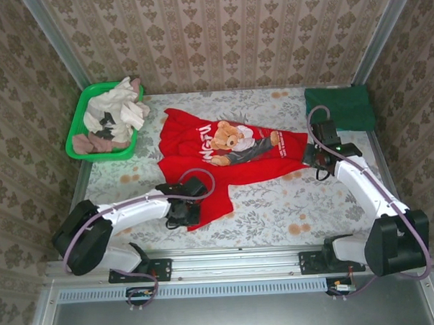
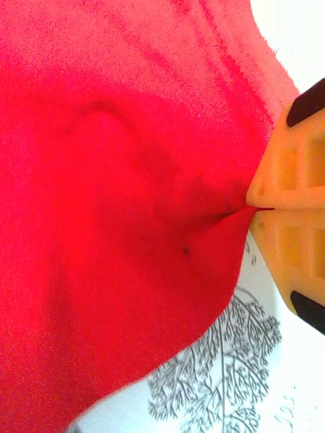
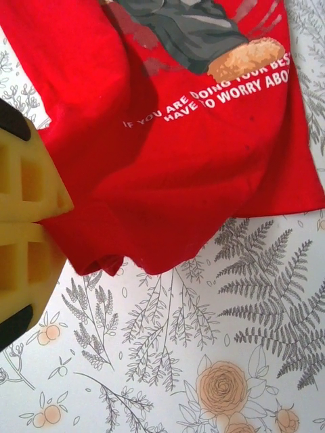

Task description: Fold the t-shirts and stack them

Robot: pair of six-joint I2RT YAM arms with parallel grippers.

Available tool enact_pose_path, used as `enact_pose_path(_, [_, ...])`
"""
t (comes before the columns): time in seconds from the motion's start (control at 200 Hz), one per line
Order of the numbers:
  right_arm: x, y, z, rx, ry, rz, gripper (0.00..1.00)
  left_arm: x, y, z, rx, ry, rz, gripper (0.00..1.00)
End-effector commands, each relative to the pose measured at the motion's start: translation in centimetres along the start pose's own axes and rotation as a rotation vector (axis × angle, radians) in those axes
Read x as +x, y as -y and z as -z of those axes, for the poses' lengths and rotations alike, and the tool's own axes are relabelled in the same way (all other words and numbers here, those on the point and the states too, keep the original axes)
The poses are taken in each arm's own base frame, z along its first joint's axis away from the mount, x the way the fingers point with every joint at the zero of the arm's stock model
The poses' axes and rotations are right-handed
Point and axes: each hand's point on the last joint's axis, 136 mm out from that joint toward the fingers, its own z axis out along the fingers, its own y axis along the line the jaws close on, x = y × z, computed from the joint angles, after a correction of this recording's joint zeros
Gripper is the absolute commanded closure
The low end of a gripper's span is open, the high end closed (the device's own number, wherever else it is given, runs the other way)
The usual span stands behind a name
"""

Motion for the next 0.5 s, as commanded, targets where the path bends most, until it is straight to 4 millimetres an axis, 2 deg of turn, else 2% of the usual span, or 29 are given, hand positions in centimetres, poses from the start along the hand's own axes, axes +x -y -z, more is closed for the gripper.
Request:
enact_pose_path(0.0, [0.6,-1.5,1.7,-0.071,-0.014,0.009,1.0,-2.4,1.0,3.8,0.101,0.115,-0.003,1.0])
enact_pose_path(0.09, [0.3,-3.0,3.5,-0.122,0.005,0.038,1.0,-4.5,0.5,8.2,0.157,0.247,0.019,1.0])
enact_pose_path(0.175, [-0.2,-4.1,5.7,-0.164,0.043,0.048,1.0,-6.8,-0.7,12.9,0.183,0.395,0.055,1.0])
enact_pose_path(0.305, [-2.4,-6.0,8.3,-0.23,0.116,0.057,1.0,-10.7,-1.1,18.7,0.223,0.546,0.04,1.0])
enact_pose_path(0.37, [-4.4,-7.4,8.7,-0.248,0.159,0.06,1.0,-14.3,-1.0,21.2,0.233,0.609,0.027,1.0])
enact_pose_path(0.42, [-6.1,-9.3,8.9,-0.258,0.182,0.099,1.0,-17.5,-0.4,23.5,0.258,0.657,-0.004,1.0])
enact_pose_path(0.45, [-7.3,-10.2,9.0,-0.236,0.193,0.119,1.0,-19.7,-1.0,24.4,0.248,0.68,-0.002,1.0])
enact_pose_path(0.495, [-9.3,-12.1,9.8,-0.206,0.232,0.177,1.0,-23.1,-0.8,27.5,0.239,0.744,-0.026,1.0])
